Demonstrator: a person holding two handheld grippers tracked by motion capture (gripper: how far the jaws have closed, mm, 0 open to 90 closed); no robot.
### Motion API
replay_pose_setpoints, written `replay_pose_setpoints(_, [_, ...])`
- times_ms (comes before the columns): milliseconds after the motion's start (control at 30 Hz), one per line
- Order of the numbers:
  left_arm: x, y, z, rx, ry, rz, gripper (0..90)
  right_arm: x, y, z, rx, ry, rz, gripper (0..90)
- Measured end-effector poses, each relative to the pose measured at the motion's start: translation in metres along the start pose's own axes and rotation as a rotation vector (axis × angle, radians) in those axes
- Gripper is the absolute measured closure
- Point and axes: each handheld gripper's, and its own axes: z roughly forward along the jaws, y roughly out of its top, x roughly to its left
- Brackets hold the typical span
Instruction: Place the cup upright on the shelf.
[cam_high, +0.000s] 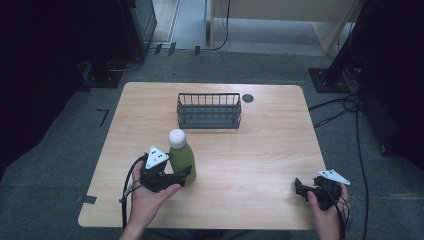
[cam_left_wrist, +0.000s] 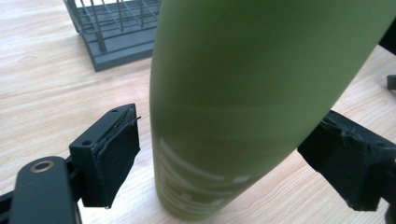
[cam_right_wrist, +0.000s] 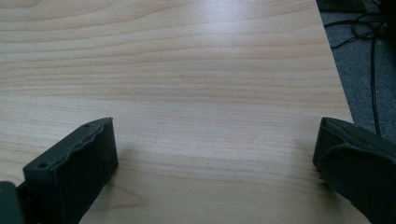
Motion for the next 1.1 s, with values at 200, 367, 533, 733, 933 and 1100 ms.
replay_pose_setpoints(200, [-0.001,0.007,0.002,-0.015,-0.008,-0.002,15.7,0.000,0.000,0.000,0.000,0.000,-0.001,0.0])
replay_pose_setpoints(367, [0.000,0.010,0.006,-0.019,-0.016,0.000,16.8,0.000,0.000,0.000,0.000,0.000,0.000,0.0])
replay_pose_setpoints(533, [-0.001,0.011,0.005,-0.040,0.000,0.020,18.8,0.000,0.000,0.000,0.000,0.000,0.001,0.0])
replay_pose_setpoints(733, [0.001,0.015,0.001,-0.042,0.036,0.045,21.7,0.000,0.000,0.000,0.000,0.000,0.000,0.0])
replay_pose_setpoints(933, [-0.002,0.015,0.001,-0.054,0.049,0.062,21.9,0.000,0.000,0.000,0.000,0.000,0.000,0.0])
replay_pose_setpoints(1100, [-0.001,0.017,0.000,-0.060,0.051,0.065,22.2,0.000,0.000,0.000,0.000,0.000,0.000,0.0])
